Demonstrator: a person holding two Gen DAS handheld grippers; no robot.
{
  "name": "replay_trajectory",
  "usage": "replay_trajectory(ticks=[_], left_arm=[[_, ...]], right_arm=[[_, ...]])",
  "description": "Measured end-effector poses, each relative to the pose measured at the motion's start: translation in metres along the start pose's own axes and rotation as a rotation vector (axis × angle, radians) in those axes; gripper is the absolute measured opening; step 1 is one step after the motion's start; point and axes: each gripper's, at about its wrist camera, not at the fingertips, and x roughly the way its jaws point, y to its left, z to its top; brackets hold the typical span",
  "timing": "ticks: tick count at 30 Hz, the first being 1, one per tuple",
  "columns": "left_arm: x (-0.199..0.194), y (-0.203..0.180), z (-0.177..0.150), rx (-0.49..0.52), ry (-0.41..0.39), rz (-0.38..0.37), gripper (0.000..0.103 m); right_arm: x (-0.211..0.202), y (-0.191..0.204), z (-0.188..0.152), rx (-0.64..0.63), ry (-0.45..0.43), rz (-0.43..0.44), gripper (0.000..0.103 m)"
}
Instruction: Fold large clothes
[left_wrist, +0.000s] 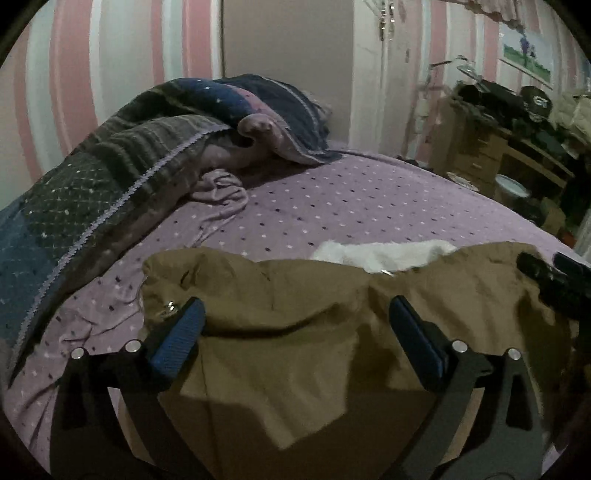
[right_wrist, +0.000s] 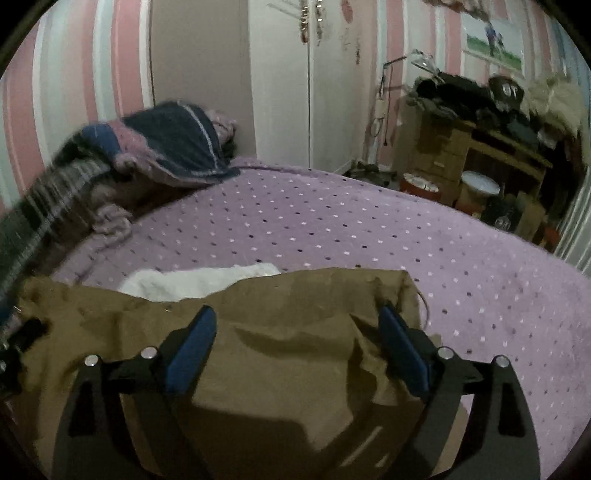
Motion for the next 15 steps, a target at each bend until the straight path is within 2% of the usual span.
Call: replay_trajectory(ticks=[3, 5, 9, 15], left_arm=[[0.029, 0.007, -0.013, 0.031, 0.020, 0.087, 0.100], [0.039, 0.016, -0.022, 0.058, 0.031, 0.114, 0.100], [0.046, 0.024, -0.026, 0.062, 0.004, 0.113, 0.100], [0.067, 0.028, -0.023, 0.036, 0.010, 0.089, 0.100]], right_arm=[[0.018, 0.003, -0.011, -0.062, 0.039, -0.032, 0.090], [0.023, -0.005, -0.013, -0.058, 0.044, -0.039, 0.090], [0.035, -0.016, -0.013, -0.046, 0.026, -0.034, 0.090], [0.061, -0.020, -0.010, -0.038, 0.038, -0.019, 0.093]])
